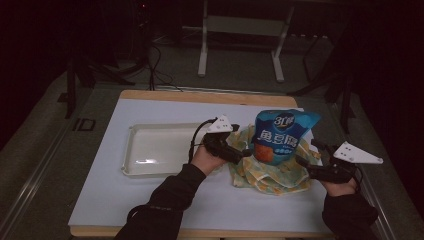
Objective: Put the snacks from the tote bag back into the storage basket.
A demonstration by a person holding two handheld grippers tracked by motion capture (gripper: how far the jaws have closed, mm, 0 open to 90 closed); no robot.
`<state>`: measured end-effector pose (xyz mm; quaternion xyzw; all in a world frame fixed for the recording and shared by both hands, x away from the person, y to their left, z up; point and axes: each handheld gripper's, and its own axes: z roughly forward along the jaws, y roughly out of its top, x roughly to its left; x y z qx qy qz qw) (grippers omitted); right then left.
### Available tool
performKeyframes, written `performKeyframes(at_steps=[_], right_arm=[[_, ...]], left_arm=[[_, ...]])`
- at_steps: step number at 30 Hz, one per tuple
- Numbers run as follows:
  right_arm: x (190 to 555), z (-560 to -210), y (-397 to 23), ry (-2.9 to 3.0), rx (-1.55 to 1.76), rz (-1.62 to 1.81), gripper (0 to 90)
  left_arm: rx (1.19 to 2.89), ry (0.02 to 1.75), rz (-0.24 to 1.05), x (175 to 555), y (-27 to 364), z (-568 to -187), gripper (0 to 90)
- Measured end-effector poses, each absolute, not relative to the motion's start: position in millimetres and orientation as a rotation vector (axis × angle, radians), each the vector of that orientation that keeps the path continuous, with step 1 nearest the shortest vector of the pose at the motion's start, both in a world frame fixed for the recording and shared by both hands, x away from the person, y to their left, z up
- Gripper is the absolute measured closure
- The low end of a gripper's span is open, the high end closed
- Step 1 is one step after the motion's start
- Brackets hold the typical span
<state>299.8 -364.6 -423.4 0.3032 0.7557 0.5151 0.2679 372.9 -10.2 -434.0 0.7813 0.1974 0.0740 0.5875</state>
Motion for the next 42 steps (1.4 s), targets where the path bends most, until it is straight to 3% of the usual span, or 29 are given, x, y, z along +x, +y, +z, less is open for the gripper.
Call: performKeyframes(at_steps=[14,19,26,32,38,42], right_arm=[[332,-432,-365,2.045,0.902,1.383,21.4],[339,-434,-364,2.049,0.921,1.377,25.7],[346,-438,-358,2.044,0.946,1.338,35.7],[349,-443,-354,2.06,0.927,1.284,49.1],[348,-444,-352,2.078,0.917,1.294,70.3],[350,-442,-347,2.089,0.91,1.261,75.7]], left_arm=[[1.836,0.494,0.201,396,-33,-436,16.8],[1.86,0.521,0.224,400,-44,-439,28.0],[1.877,0.514,0.212,403,-55,-449,50.3],[1.865,0.518,0.215,405,-59,-452,60.1],[1.884,0.492,0.225,402,-63,-452,73.9],[1.879,0.499,0.234,402,-65,-452,77.3]])
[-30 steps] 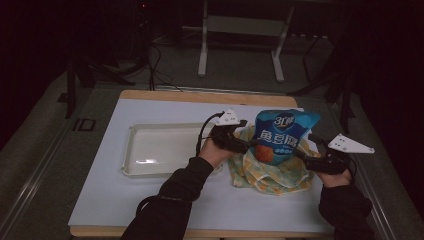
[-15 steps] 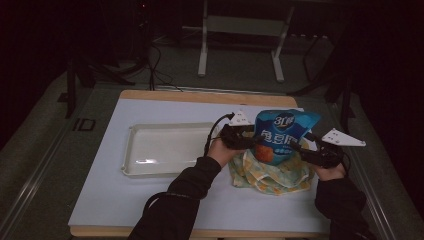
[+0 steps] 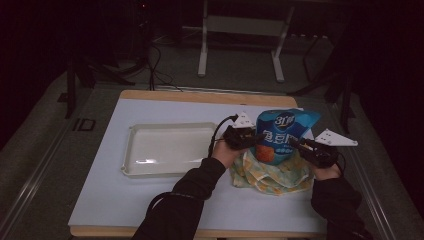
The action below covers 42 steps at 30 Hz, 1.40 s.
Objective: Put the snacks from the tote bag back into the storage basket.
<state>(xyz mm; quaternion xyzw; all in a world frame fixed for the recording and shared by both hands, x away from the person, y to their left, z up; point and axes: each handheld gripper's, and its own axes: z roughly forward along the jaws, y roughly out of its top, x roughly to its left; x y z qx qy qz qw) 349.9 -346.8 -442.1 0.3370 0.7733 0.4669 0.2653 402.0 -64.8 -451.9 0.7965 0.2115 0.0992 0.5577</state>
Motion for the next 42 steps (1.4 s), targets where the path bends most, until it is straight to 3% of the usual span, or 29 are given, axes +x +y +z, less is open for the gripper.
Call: performKeyframes(at_steps=[8,22,42], right_arm=[[351,-439,-342,2.118,0.892,1.224,86.8],[347,-437,-345,2.092,0.919,1.251,88.9],[338,-403,-350,2.076,0.867,1.269,89.2]], left_arm=[[1.886,0.522,0.22,404,-67,-450,85.4],[1.898,0.551,0.224,401,-74,-441,88.1],[1.899,0.533,0.219,393,-76,-403,88.8]])
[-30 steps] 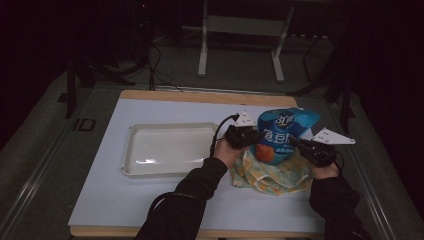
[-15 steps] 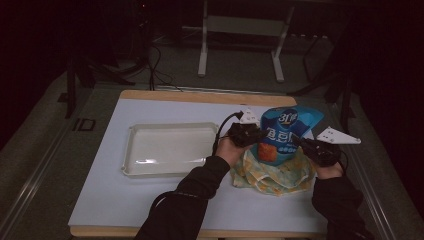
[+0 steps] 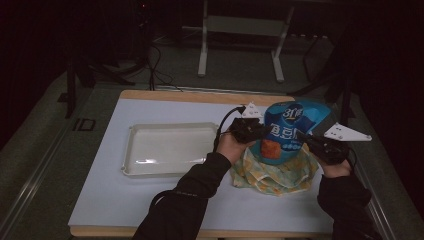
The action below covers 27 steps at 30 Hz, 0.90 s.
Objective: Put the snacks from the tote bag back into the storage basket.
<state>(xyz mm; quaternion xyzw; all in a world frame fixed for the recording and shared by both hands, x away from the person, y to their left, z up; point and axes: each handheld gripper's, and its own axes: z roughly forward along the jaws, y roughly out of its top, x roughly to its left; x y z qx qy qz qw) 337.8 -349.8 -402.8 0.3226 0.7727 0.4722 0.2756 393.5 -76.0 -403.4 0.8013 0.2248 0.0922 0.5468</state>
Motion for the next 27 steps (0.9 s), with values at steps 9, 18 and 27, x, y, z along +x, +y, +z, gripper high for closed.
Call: performKeyframes(at_steps=[9,18,27], right_arm=[[332,-386,-352,2.061,0.848,1.273,89.3],[329,-369,-354,2.034,0.844,1.27,89.3],[330,-343,-357,1.995,0.83,1.27,89.3]], left_arm=[[1.907,0.514,0.233,390,-78,-383,88.8],[1.899,0.513,0.247,389,-83,-365,88.9],[1.877,0.494,0.279,392,-86,-339,88.9]])
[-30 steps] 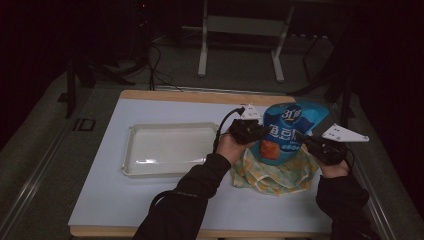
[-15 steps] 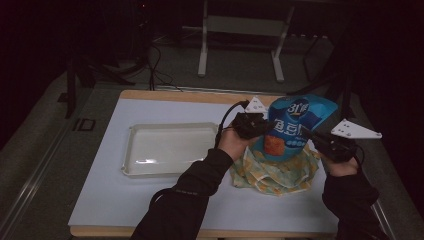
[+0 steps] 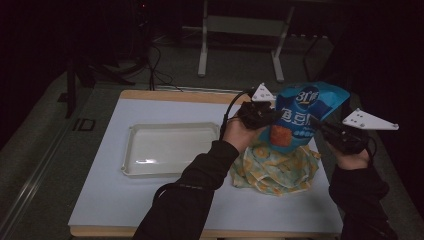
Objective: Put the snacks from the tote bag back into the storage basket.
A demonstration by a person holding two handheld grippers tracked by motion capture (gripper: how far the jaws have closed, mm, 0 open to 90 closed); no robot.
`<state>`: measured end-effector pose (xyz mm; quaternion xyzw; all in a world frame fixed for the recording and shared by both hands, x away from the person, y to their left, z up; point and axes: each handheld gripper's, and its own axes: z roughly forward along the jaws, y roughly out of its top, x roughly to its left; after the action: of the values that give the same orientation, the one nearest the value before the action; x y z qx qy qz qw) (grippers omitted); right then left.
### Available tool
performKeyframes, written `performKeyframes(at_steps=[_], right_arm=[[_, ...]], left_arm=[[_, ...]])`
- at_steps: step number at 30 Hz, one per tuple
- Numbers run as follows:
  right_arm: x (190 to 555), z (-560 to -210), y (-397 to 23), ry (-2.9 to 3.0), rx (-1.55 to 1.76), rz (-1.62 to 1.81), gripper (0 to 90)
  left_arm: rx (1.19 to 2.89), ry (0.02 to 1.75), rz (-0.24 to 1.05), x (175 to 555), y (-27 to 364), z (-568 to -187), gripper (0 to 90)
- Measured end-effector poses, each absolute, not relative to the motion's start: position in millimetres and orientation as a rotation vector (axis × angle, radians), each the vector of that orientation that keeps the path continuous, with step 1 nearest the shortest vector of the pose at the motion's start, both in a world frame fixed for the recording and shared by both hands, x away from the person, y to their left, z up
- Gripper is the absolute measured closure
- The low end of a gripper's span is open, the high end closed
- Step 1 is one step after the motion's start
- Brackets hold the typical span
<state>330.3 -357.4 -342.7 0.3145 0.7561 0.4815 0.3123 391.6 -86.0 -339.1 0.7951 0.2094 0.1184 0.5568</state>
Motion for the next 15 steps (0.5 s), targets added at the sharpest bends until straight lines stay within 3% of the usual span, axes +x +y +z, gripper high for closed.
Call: performKeyframes(at_steps=[15], right_arm=[[349,-322,-332,2.001,0.794,1.267,89.4]], left_arm=[[1.847,0.542,0.329,401,-60,-323,88.8]])
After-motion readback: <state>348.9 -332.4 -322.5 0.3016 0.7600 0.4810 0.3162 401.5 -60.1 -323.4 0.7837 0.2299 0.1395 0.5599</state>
